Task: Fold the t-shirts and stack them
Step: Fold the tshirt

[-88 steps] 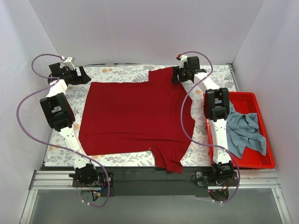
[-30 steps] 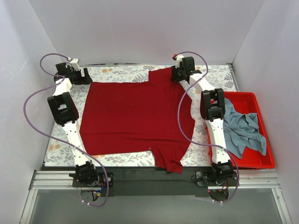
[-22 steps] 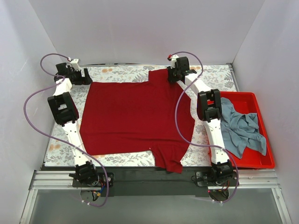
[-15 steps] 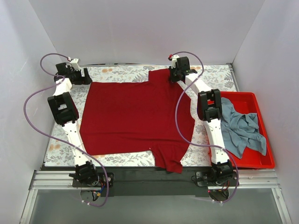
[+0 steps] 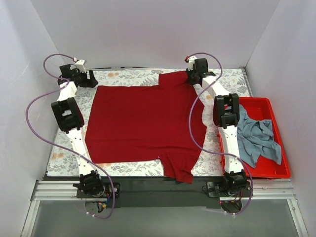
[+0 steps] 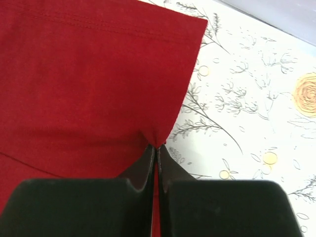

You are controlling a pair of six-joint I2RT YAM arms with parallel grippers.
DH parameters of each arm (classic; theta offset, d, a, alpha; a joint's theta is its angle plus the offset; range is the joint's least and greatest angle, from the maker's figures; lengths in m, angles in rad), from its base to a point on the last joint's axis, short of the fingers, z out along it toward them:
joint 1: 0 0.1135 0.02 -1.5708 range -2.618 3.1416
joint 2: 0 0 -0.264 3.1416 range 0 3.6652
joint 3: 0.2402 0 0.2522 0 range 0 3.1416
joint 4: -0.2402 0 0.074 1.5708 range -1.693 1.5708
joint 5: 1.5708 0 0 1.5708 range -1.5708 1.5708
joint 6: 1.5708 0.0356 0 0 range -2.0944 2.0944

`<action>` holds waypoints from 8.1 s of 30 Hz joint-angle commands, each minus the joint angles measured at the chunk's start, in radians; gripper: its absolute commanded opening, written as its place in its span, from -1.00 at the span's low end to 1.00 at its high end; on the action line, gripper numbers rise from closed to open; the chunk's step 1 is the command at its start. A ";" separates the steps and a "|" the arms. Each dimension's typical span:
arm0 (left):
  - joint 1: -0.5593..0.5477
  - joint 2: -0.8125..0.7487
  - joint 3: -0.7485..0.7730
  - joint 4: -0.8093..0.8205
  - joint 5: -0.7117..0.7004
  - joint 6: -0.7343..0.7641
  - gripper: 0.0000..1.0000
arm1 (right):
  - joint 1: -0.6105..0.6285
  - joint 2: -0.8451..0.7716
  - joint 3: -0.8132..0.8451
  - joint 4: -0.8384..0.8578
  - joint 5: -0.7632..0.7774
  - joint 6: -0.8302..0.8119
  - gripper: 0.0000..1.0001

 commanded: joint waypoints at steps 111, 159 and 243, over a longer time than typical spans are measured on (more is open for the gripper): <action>0.033 -0.168 -0.209 0.284 0.262 -0.127 -1.00 | -0.004 -0.238 -0.112 0.095 -0.111 -0.149 -0.97; 0.181 -0.577 -0.776 0.127 0.503 0.442 -1.00 | 0.011 -0.742 -0.822 0.008 -0.265 -0.190 -0.97; 0.193 -0.580 -0.759 -0.207 0.385 0.848 -1.00 | 0.045 -0.737 -0.830 -0.172 -0.153 -0.229 -0.97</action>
